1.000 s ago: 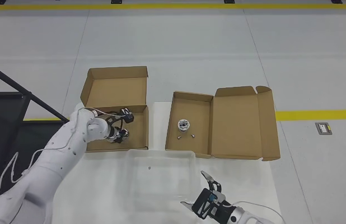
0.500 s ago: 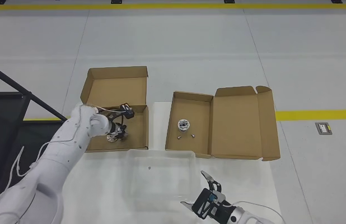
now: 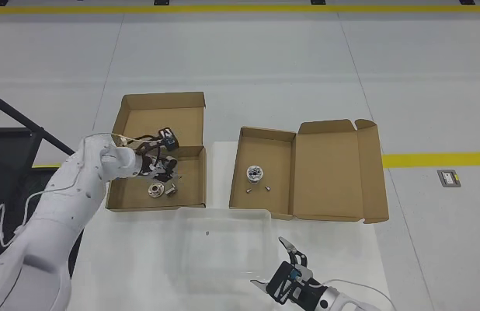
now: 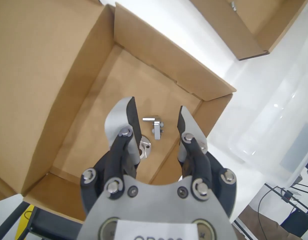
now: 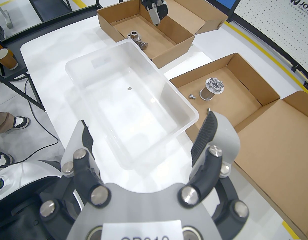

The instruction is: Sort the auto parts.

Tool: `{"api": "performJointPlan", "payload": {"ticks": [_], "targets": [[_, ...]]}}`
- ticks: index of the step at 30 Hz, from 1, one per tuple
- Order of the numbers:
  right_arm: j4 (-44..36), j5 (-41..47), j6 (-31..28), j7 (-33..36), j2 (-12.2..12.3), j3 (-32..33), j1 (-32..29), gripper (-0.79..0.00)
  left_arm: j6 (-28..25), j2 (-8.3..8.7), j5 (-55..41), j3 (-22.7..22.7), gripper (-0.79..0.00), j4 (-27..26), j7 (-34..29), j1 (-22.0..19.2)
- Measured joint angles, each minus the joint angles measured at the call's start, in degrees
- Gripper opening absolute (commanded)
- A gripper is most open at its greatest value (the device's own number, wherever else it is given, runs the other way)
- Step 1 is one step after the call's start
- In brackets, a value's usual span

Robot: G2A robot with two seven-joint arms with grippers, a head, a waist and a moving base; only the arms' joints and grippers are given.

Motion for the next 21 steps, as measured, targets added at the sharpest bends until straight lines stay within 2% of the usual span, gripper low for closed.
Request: {"api": "performJointPlan", "payload": {"ticks": [6,9,12,16,21], "targets": [[0.0,0.0,0.0,0.0,0.0,0.0,0.0,0.000,-2.1,4.91,-4.1,-6.2,-0.422,-8.9,0.3,4.3],[0.0,0.0,0.0,0.0,0.0,0.0,0.0,0.000,-2.6,7.92,-7.7,-10.4,-0.413,-15.2,0.2,8.1],[0.0,0.0,0.0,0.0,0.0,0.0,0.0,0.000,-2.5,11.24,-11.1,-15.2,-0.416,-23.1,0.3,13.4],[0.0,0.0,0.0,0.0,0.0,0.0,0.0,0.000,-2.5,15.66,-15.8,-23.1,-0.416,-34.8,2.0,22.9],[0.0,0.0,0.0,0.0,0.0,0.0,0.0,0.000,-2.5,19.46,-20.6,-31.4,-0.397,-46.0,5.3,33.9]]}}
